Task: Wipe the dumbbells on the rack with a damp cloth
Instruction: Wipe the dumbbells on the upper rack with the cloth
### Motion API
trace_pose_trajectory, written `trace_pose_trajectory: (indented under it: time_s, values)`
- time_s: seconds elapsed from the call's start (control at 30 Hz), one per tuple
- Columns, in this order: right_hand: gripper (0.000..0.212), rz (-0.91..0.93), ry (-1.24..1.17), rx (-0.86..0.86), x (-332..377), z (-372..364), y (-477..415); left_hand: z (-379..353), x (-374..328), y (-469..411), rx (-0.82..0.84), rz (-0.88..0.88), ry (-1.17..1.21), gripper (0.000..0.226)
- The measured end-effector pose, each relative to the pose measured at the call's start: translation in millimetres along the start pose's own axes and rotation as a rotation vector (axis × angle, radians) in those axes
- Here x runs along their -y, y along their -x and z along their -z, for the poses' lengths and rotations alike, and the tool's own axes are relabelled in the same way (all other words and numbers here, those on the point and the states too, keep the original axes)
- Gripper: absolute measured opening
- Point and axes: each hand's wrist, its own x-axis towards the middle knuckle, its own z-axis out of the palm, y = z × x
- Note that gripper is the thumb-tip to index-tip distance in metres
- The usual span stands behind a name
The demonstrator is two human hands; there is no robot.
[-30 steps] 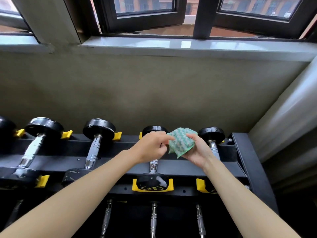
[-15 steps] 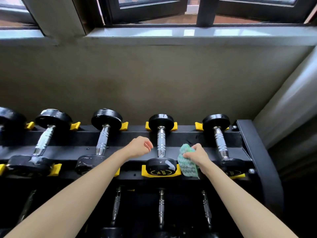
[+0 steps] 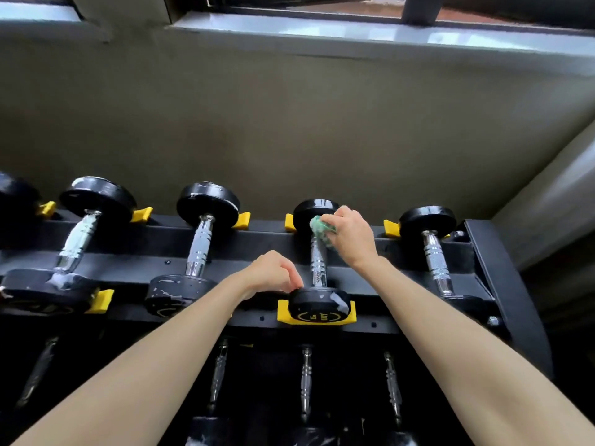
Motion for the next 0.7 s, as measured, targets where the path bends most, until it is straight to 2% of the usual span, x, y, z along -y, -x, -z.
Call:
trace_pose_trajectory:
  time_s: [0.1,0.2,0.3,0.4,0.53,0.6,0.7]
  values:
    - [0.027,0.089,0.122,0.063,4,-5,-8,1,-5,-4,0.003,-0.001,-0.055,0.027]
    - [0.023,0.142,0.053,0.194,5,1,-13,1,-10,-7,0.017,0.017,-0.088,0.03]
    - [0.027,0.232,0.038,0.384,5,12,-8,0,-11,-8,0.009,0.049,-0.08,0.031]
    - [0.031,0.272,0.004,0.492,5,18,4,-1,-11,-8,-0.017,0.08,-0.051,0.032]
    - [0.033,0.309,0.009,0.592,8,17,19,-2,-10,-5,-0.03,0.115,0.014,0.034]
    - [0.034,0.311,0.0,0.639,8,17,24,-3,-14,-3,-0.02,0.116,0.008,0.028]
    - [0.043,0.236,-0.051,0.718,9,21,28,-5,-17,-2,-0.008,0.108,-0.021,0.024]
